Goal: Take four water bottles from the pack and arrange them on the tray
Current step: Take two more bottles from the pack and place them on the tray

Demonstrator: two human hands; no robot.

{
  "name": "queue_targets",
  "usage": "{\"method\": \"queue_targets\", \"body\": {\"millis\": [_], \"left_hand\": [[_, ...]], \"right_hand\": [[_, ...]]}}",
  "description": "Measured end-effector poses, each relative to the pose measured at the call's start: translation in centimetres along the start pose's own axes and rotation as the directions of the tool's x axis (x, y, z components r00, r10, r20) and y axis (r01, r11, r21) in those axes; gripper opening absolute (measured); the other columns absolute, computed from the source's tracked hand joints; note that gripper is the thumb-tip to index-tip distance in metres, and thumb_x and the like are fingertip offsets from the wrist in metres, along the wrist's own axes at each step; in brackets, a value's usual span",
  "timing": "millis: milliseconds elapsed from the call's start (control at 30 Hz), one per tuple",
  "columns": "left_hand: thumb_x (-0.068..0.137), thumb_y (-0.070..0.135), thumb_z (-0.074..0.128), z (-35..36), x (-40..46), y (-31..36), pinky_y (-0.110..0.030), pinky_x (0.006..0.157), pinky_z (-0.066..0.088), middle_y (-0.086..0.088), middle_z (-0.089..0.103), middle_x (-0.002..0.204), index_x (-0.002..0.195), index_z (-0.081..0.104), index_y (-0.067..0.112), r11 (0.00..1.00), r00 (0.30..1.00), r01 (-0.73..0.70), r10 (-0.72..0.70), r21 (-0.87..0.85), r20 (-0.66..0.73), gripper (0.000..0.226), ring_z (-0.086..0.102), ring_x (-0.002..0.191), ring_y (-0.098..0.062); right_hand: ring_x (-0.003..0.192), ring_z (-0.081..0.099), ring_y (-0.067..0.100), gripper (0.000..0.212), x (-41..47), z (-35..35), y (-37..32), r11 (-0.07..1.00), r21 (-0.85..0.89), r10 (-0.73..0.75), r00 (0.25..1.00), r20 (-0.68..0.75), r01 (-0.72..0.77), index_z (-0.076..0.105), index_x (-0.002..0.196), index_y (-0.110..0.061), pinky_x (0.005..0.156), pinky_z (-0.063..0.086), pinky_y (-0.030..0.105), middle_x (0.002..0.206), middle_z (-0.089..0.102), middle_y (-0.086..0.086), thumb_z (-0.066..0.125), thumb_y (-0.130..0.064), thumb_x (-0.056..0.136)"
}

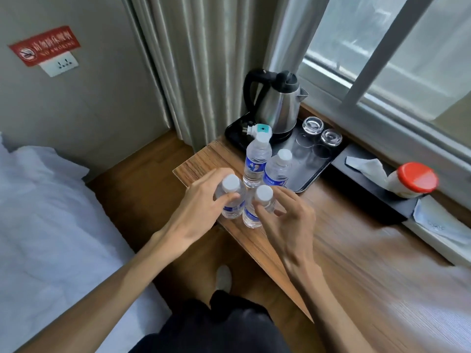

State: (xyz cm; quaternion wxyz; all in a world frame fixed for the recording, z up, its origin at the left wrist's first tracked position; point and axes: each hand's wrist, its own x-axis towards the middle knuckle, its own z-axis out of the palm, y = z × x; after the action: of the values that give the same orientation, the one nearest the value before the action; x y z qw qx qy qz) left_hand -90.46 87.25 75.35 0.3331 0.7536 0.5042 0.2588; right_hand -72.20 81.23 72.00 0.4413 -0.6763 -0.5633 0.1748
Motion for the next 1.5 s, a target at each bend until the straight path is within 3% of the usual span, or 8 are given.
{"method": "queue_targets", "body": {"millis": [100,233,433,567,767,900,1267,1500], "left_hand": [[0.090,0.023,0.070,-0.4,2.2,-0.6,-0.037,0.091,0.058,0.011,0.062,0.116,0.120,0.057,0.026,0.999,0.997,-0.044,0.045,-0.017,0.068,0.032,0.061,0.109,-0.008],[0.090,0.024,0.071,-0.6,4.7,-1.0,-0.037,0.091,0.056,0.014,0.062,0.114,0.119,0.056,0.029,0.995,0.985,-0.098,0.101,-0.030,0.136,0.033,0.061,0.104,-0.005],[0.088,0.022,0.074,-1.0,7.9,-2.0,-0.039,0.092,0.055,0.012,0.063,0.114,0.121,0.058,0.025,0.979,0.951,-0.187,0.201,-0.078,0.236,0.036,0.062,0.104,-0.008],[0.086,0.020,0.075,-1.7,9.5,-3.2,-0.041,0.091,0.056,0.007,0.065,0.115,0.121,0.059,0.023,0.968,0.929,-0.229,0.249,-0.105,0.273,0.038,0.064,0.106,-0.013],[0.084,0.018,0.077,-2.0,11.4,-5.1,-0.044,0.088,0.057,0.004,0.066,0.112,0.118,0.060,0.021,0.951,0.893,-0.279,0.308,-0.133,0.328,0.039,0.066,0.102,-0.017],[0.084,0.016,0.077,-1.6,11.8,-5.6,-0.041,0.092,0.056,0.004,0.066,0.115,0.122,0.060,0.018,0.937,0.863,-0.306,0.347,-0.167,0.367,0.041,0.065,0.106,-0.014],[0.084,0.018,0.075,-0.7,12.9,-5.9,-0.041,0.094,0.056,0.003,0.066,0.115,0.124,0.060,0.018,0.926,0.841,-0.319,0.376,-0.203,0.389,0.042,0.065,0.106,-0.014],[0.080,0.026,0.080,-0.7,13.1,-5.7,-0.026,0.099,0.052,0.009,0.067,0.121,0.125,0.062,0.020,0.937,0.849,-0.293,0.346,-0.190,0.398,0.049,0.061,0.113,-0.005]], "right_hand": [[0.097,0.065,0.000,0.033,0.5,0.6,-0.3,0.998,-0.007,0.055,0.997,-0.051,-0.056,0.076,0.113,-0.023,0.074,0.062,0.037,0.109,0.065,-0.020,0.081,-0.029,0.081],[0.095,0.069,0.004,0.028,1.0,1.4,-0.2,0.992,-0.010,0.121,0.982,-0.144,-0.123,0.077,0.107,-0.024,0.071,0.061,0.038,0.109,0.073,-0.013,0.083,-0.028,0.080],[0.091,0.068,0.003,0.027,1.7,2.8,-1.3,0.981,-0.039,0.175,0.954,-0.245,-0.191,0.078,0.107,-0.021,0.071,0.062,0.035,0.104,0.067,-0.020,0.082,-0.025,0.080],[0.089,0.068,0.005,0.027,2.2,4.4,-2.1,0.971,-0.083,0.190,0.935,-0.299,-0.224,0.078,0.107,-0.019,0.070,0.061,0.034,0.106,0.074,-0.011,0.080,-0.025,0.081],[0.097,0.068,0.003,0.029,2.3,6.9,-2.7,0.944,-0.069,0.271,0.880,-0.391,-0.322,0.078,0.108,-0.019,0.078,0.061,0.034,0.108,0.074,-0.010,0.080,-0.022,0.079],[0.100,0.068,0.004,0.030,2.3,7.4,-2.6,0.922,-0.068,0.307,0.827,-0.470,-0.381,0.078,0.110,-0.018,0.076,0.062,0.036,0.109,0.075,-0.007,0.080,-0.022,0.080],[0.102,0.066,0.005,0.031,2.4,7.5,-2.4,0.918,-0.099,0.295,0.826,-0.481,-0.385,0.075,0.113,-0.015,0.074,0.062,0.036,0.111,0.073,-0.005,0.079,-0.026,0.084],[0.102,0.064,0.007,0.035,1.7,7.6,-2.0,0.919,-0.041,0.327,0.817,-0.475,-0.392,0.069,0.114,-0.013,0.077,0.061,0.036,0.111,0.069,-0.004,0.077,-0.034,0.087]]}}
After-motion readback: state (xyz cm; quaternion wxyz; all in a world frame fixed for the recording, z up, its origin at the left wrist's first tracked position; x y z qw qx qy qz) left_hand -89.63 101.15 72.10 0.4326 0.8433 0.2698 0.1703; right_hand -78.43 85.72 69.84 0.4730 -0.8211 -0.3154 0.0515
